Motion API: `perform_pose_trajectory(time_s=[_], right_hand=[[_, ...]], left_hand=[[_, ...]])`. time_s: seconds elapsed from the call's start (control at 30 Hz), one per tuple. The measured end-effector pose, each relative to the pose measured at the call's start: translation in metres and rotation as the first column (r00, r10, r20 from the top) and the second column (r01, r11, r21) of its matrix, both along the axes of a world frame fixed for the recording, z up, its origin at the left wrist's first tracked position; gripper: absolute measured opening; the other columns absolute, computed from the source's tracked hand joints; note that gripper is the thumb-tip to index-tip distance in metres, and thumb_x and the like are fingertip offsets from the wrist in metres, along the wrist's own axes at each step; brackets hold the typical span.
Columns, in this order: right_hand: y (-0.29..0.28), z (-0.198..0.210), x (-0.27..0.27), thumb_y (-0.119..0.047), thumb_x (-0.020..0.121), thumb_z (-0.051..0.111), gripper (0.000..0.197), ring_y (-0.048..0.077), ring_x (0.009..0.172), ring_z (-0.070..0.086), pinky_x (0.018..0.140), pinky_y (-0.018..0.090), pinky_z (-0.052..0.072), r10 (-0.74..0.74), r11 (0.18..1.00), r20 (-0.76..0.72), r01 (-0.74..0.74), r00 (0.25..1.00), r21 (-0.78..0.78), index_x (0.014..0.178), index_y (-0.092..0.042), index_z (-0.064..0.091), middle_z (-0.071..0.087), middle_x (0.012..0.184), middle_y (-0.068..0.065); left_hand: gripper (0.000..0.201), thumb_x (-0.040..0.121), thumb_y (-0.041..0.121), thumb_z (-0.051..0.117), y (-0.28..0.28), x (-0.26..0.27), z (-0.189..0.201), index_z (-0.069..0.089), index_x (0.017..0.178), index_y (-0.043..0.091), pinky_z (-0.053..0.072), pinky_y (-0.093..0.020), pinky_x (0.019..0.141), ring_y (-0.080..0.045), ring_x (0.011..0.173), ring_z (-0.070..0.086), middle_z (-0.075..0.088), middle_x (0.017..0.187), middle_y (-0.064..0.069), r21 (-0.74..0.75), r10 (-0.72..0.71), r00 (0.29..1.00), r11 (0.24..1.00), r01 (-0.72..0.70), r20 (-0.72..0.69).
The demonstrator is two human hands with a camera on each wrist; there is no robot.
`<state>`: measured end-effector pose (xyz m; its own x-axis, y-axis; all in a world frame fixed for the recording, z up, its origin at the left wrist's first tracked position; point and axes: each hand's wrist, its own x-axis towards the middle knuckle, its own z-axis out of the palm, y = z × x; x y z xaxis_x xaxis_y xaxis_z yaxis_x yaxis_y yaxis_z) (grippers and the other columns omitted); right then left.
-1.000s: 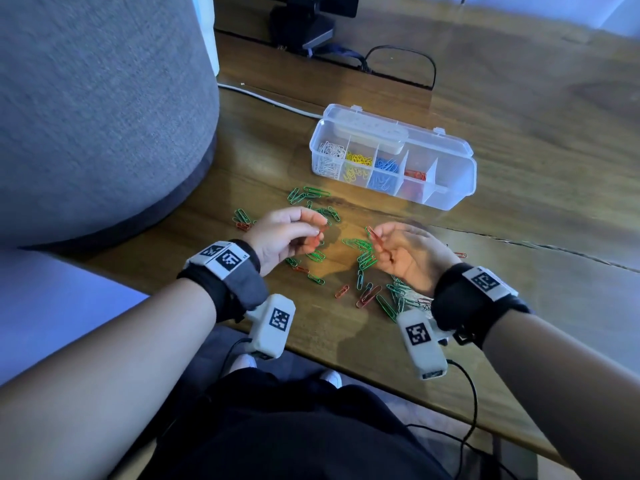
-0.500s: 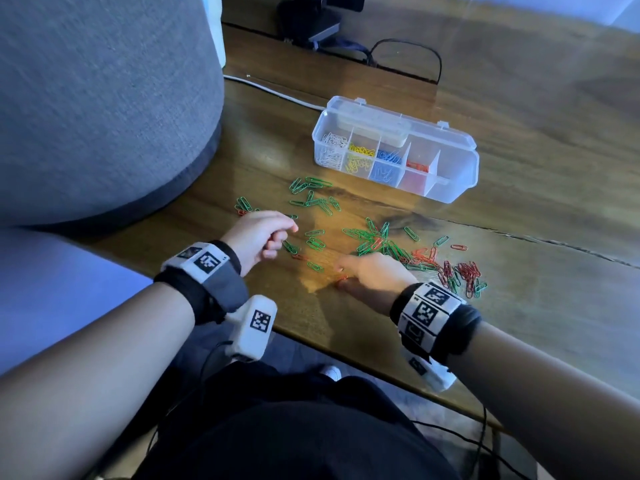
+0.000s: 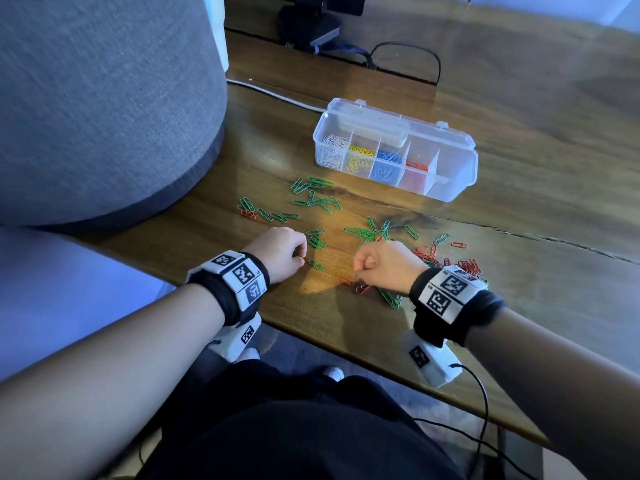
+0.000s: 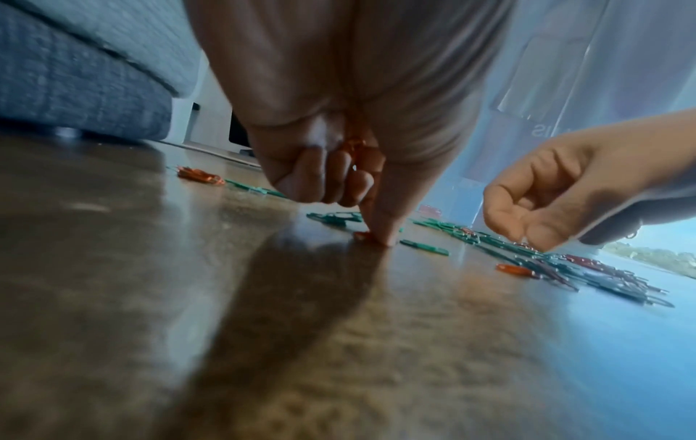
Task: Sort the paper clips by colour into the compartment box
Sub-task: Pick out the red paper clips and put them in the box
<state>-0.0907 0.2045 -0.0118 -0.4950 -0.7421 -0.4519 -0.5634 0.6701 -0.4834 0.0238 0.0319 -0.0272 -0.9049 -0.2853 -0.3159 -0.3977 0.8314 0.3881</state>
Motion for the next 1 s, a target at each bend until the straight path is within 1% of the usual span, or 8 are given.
perform_pose_trajectory(time_s=[0.17, 0.47, 0.53, 0.6, 0.7, 0.83, 0.9, 1.0], right_hand=[[0.004, -0.015, 0.018, -0.025, 0.088, 0.055, 0.017, 0.021, 0.088, 0.055, 0.079, 0.028, 0.045, 0.23, 0.973, -0.123, -0.226, 0.965, 0.046, 0.103, -0.017, 0.059, 0.063, 0.102, 0.004], [-0.002, -0.008, 0.019, -0.021, 0.085, 0.059, 0.01, 0.018, 0.071, 0.051, 0.064, 0.022, 0.04, 0.187, 0.982, -0.02, -0.186, 0.982, 0.04, 0.082, -0.012, 0.061, 0.054, 0.076, 0.0], [0.001, -0.004, 0.007, -0.017, 0.084, 0.06, 0.014, 0.012, 0.057, 0.045, 0.055, 0.021, 0.04, -0.069, 0.994, 0.155, 0.081, 0.985, -0.072, 0.07, -0.017, 0.059, 0.052, 0.064, -0.004], [0.011, 0.001, -0.007, -0.007, 0.084, 0.055, 0.022, 0.007, 0.042, 0.033, 0.039, 0.016, 0.027, -0.362, 0.848, 0.537, 0.508, 0.762, -0.15, 0.065, -0.017, 0.057, 0.049, 0.057, -0.005], [0.033, 0.004, -0.029, 0.002, 0.086, 0.05, 0.02, 0.003, 0.035, 0.025, 0.032, 0.013, 0.016, -0.38, 0.586, 0.848, 0.805, 0.371, -0.09, 0.073, -0.013, 0.054, 0.053, 0.061, -0.001], [0.055, -0.004, -0.048, -0.006, 0.09, 0.046, 0.012, 0.004, 0.032, 0.025, 0.028, 0.012, 0.02, -0.403, 0.497, 0.868, 0.866, 0.291, -0.06, 0.086, -0.012, 0.057, 0.043, 0.061, -0.002], [0.062, -0.007, -0.055, -0.007, 0.087, 0.038, 0.019, 0.005, 0.031, 0.022, 0.028, 0.011, 0.017, -0.515, 0.459, 0.812, 0.888, 0.274, -0.009, 0.076, -0.012, 0.053, 0.036, 0.061, 0.0], [0.068, -0.006, -0.062, -0.01, 0.08, 0.046, 0.017, 0.009, 0.033, 0.023, 0.032, 0.011, 0.019, -0.639, 0.468, 0.666, 0.882, 0.386, -0.062, 0.063, -0.014, 0.047, 0.034, 0.058, 0.001]], left_hand=[[0.007, 0.092, 0.021, 0.052, 0.003, -0.003, 0.0, 0.054, 0.087, 0.017, 0.038, -0.027, 0.07, -0.017, 0.086, 0.053, 0.05, 0.1, 0.001, -0.046, -0.077, 0.994, 0.996, 0.08, 0.077], [0.006, 0.09, 0.018, 0.056, 0.007, 0.0, 0.001, 0.054, 0.085, 0.017, 0.031, -0.023, 0.07, -0.015, 0.085, 0.051, 0.05, 0.091, 0.005, 0.038, -0.069, 0.996, 0.997, 0.072, -0.063], [0.004, 0.089, 0.013, 0.058, 0.014, -0.003, 0.003, 0.058, 0.09, 0.016, 0.033, -0.021, 0.068, -0.011, 0.076, 0.049, 0.053, 0.086, 0.007, 0.23, 0.087, 0.985, 0.972, -0.051, -0.151], [0.015, 0.09, 0.007, 0.056, 0.02, -0.008, 0.003, 0.063, 0.1, 0.014, 0.038, -0.02, 0.07, -0.009, 0.075, 0.049, 0.055, 0.086, 0.006, 0.428, 0.197, 0.968, 0.897, -0.113, -0.157], [0.024, 0.093, 0.001, 0.046, 0.029, -0.016, 0.006, 0.067, 0.087, 0.013, 0.033, -0.02, 0.052, -0.008, 0.058, 0.038, 0.048, 0.073, -0.001, 0.693, 0.291, 0.957, 0.69, -0.209, -0.001], [0.031, 0.087, -0.007, 0.029, 0.049, -0.026, 0.01, 0.047, 0.064, 0.003, 0.019, -0.018, 0.04, -0.012, 0.05, 0.028, 0.035, 0.063, -0.008, 0.891, 0.41, 0.891, 0.306, -0.335, 0.194], [0.032, 0.085, -0.007, 0.027, 0.059, -0.03, 0.009, 0.044, 0.061, 0.005, 0.018, -0.017, 0.039, -0.014, 0.047, 0.028, 0.036, 0.059, -0.008, 0.861, 0.373, 0.909, 0.383, -0.334, 0.187], [0.033, 0.091, 0.007, 0.035, 0.07, -0.035, 0.007, 0.053, 0.065, 0.016, 0.03, -0.023, 0.044, -0.017, 0.049, 0.039, 0.045, 0.058, -0.003, 0.565, 0.168, 0.984, 0.808, -0.17, 0.056]])
